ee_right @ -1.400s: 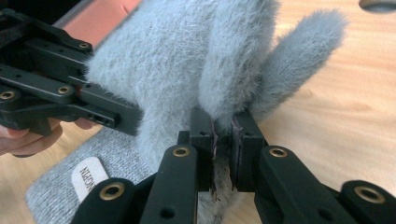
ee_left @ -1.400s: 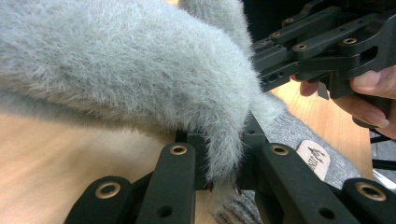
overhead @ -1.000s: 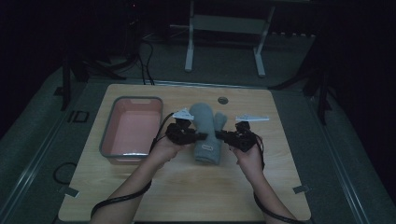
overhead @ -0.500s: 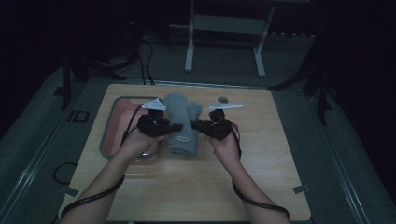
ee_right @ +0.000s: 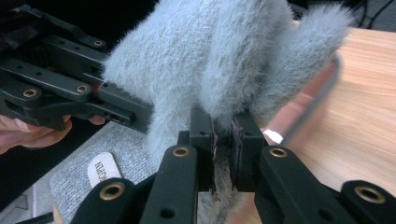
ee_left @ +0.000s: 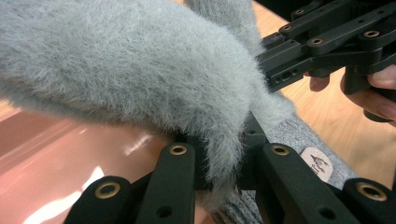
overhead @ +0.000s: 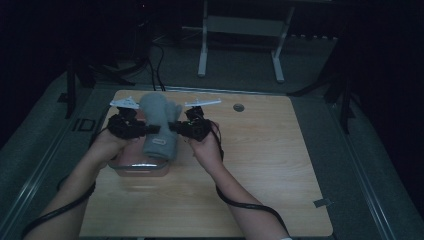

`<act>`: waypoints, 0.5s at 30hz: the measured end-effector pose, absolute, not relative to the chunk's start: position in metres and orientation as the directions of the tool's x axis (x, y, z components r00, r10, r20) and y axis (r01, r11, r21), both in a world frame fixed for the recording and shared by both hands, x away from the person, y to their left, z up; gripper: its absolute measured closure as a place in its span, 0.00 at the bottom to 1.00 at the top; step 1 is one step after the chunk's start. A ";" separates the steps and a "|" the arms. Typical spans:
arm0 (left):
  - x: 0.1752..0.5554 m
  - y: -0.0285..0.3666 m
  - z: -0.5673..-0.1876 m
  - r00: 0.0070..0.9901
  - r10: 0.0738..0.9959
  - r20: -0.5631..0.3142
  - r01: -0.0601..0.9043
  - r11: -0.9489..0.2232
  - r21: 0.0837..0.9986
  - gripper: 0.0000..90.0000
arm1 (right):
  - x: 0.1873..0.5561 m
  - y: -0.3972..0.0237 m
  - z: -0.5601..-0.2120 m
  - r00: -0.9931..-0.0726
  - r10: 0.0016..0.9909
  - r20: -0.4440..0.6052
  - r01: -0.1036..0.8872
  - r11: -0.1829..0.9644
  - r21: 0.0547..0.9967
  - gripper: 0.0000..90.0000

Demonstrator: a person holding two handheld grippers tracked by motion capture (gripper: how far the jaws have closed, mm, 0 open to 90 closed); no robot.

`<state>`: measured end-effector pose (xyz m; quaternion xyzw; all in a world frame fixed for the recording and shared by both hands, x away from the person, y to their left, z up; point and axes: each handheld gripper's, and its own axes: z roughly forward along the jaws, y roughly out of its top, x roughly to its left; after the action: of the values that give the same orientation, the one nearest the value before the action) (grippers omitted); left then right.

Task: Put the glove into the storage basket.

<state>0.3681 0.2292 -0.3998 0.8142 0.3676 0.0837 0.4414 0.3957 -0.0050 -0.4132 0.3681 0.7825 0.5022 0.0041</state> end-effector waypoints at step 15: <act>0.383 0.270 -0.445 0.614 0.750 -0.246 0.649 -0.302 0.698 0.90 | 0.413 0.054 -0.455 -0.706 0.617 0.346 0.614 0.290 0.735 0.91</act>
<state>0.3828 0.2700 -0.4451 0.8045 0.4349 0.0630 0.3995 0.4131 0.0540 -0.4549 0.3832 0.8030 0.4564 0.0021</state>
